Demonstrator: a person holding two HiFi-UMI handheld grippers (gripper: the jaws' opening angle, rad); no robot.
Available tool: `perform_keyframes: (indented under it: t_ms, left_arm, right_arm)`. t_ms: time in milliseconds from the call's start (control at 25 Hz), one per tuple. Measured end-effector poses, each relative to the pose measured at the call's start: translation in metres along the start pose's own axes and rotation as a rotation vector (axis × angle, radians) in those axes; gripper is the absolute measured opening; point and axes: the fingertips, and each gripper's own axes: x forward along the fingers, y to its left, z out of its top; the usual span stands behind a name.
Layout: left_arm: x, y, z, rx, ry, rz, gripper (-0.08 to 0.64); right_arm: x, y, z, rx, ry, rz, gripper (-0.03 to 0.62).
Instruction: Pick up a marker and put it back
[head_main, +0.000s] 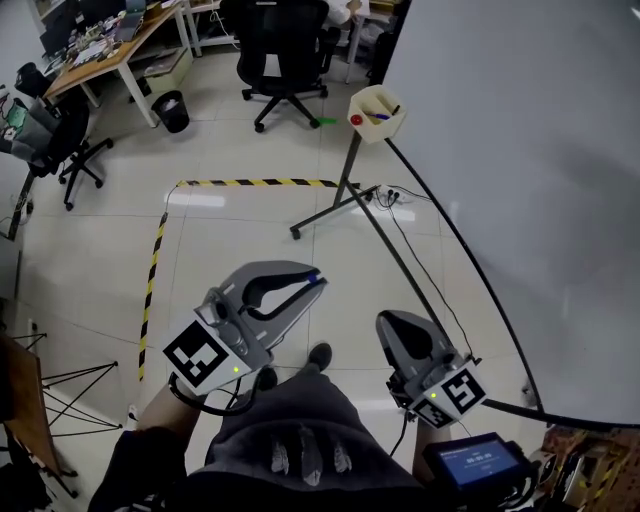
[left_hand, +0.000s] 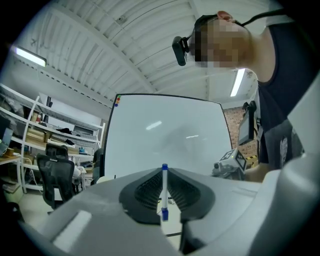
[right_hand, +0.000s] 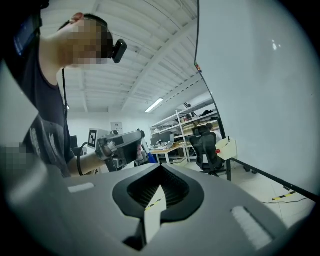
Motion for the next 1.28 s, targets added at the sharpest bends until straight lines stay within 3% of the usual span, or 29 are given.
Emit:
perform_keyframes:
  t_ms: [320, 560, 920, 1280]
  left_arm:
    - [-0.091, -0.032, -0.008, -0.033, 0.012, -0.085, 0.032]
    - [-0.122, -0.063, -0.016, -0.048, 0.016, -0.156, 0.034]
    - [-0.101, -0.108, -0.014, 0.012, 0.036, -0.228, 0.035]
    - [-0.067, -0.179, -0.003, -0.003, 0.013, -0.211, 0.034]
  right_arm:
    - [0.006, 0.101, -0.021, -0.033, 0.016, -0.044, 0.002]
    - [-0.014, 0.144, -0.043, -0.015, 0.025, -0.11, 0.002]
    - [-0.054, 0.151, -0.034, 0.02, -0.053, -0.138, 0.002]
    - [-0.144, 0.137, -0.057, 0.018, -0.002, -0.161, 0.002]
